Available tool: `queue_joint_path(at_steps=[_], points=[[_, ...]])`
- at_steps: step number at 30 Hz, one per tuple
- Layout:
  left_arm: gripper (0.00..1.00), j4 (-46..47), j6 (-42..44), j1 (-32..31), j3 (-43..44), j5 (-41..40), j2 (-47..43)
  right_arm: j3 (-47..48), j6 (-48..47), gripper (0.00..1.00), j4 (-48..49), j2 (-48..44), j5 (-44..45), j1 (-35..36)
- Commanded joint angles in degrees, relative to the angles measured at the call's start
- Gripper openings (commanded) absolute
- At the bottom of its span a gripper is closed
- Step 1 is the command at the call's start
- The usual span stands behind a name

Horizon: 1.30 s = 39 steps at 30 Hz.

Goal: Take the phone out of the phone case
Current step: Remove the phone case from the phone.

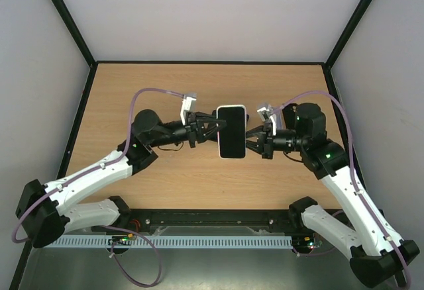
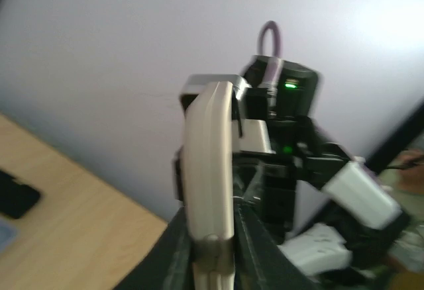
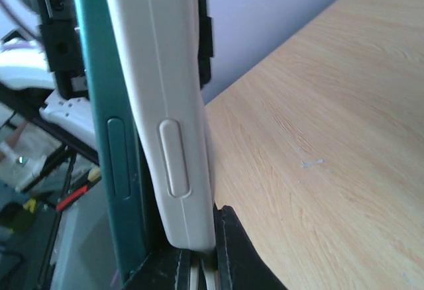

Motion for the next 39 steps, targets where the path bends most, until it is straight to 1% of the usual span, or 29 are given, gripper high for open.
queue_joint_path(at_steps=[1, 4, 5, 7, 11, 14, 15, 16, 17, 18, 19, 20, 21, 22, 24, 25, 26, 28, 29, 31, 34, 36, 39], points=[[0.20, -23.7, 8.5, -0.2, 4.0, -19.7, 1.0, -4.8, 9.8, 0.02, 9.6, -3.5, 3.3, 1.3], [0.41, -24.0, 8.6, -0.6, 4.0, -27.5, -1.0, -11.4, 17.8, 0.02, 12.1, -6.5, 8.4, 1.2], [0.46, -24.7, 8.1, -0.9, 4.0, -31.4, -1.8, -13.2, 19.6, 0.02, 12.3, -7.3, 10.1, 1.2], [0.48, -25.4, 7.6, -1.9, 3.5, -37.5, -3.7, -15.6, 21.7, 0.02, 10.9, -8.5, 14.5, 1.1], [0.51, -27.2, 8.0, -4.0, 3.0, -44.2, -7.0, -20.6, 24.9, 0.02, 12.5, -8.9, 18.0, 0.4], [0.51, -28.6, 9.4, -6.1, 2.3, -48.1, -7.1, -23.2, 27.5, 0.02, 12.1, -9.8, 24.0, -0.8], [0.51, -29.0, 9.8, -7.5, 1.7, -50.6, -6.7, -23.9, 27.6, 0.02, 12.3, -10.0, 25.7, -1.2], [0.52, -30.2, 9.7, -10.4, 1.5, -57.7, -6.3, -24.3, 27.7, 0.02, 11.8, -9.9, 27.6, -1.6], [0.53, -31.6, 9.6, -12.3, 1.5, -62.3, -5.7, -24.6, 27.7, 0.02, 11.2, -9.6, 29.5, -1.9], [0.54, -32.5, 10.3, -15.5, 1.6, -68.3, -4.8, -25.0, 27.1, 0.02, 11.1, -8.9, 30.0, -2.3], [0.55, -33.0, 11.3, -19.3, 2.0, -73.2, -3.7, -25.4, 26.7, 0.02, 11.0, -8.1, 30.1, -2.8], [0.56, -33.7, 12.0, -21.4, 2.4, -76.6, -2.3, -25.4, 26.5, 0.02, 10.8, -6.7, 30.2, -3.6], [0.59, -34.5, 12.6, -22.9, 3.0, -77.7, -0.6, -25.4, 26.4, 0.02, 10.3, -5.6, 30.4, -4.2], [0.66, -35.3, 13.6, -24.0, 3.8, -78.2, 2.0, -25.1, 26.2, 0.02, 9.8, -4.4, 30.9, -4.7], [0.69, -37.2, 15.8, -25.9, 5.4, -78.6, 6.5, -24.0, 25.1, 0.02, 8.5, -1.9, 32.5, -5.7], [0.74, -37.8, 17.6, -27.2, 6.3, -79.0, 8.6, -23.3, 24.4, 0.02, 8.0, -0.8, 33.5, -6.3], [0.77, -38.0, 19.8, -29.1, 7.2, -80.9, 10.7, -22.6, 24.3, 0.02, 7.4, 0.1, 35.0, -6.7], [0.80, -37.9, 24.1, -33.4, 8.7, -87.0, 14.7, -21.9, 22.4, 0.02, 7.0, 1.5, 36.8, -8.0], [0.81, -37.9, 25.9, -34.8, 9.4, -88.9, 16.6, -21.9, 21.9, 0.02, 7.1, 2.2, 36.8, -8.4], [0.82, -38.7, 27.6, -36.1, 11.0, -89.5, 20.0, -22.1, 21.5, 0.02, 7.8, 3.6, 34.9, -8.8], [0.80, -37.0, 29.2, -36.3, 11.2, -86.1, 23.3, -21.3, 20.5, 0.02, 8.1, 6.4, 31.6, -9.0], [0.78, -34.1, 30.5, -36.3, 10.5, -83.3, 24.5, -20.3, 19.3, 0.02, 6.9, 8.5, 31.1, -9.1], [0.78, -30.8, 31.8, -36.3, 9.9, -80.6, 26.3, -19.7, 17.5, 0.02, 5.6, 10.8, 31.3, -9.3]])
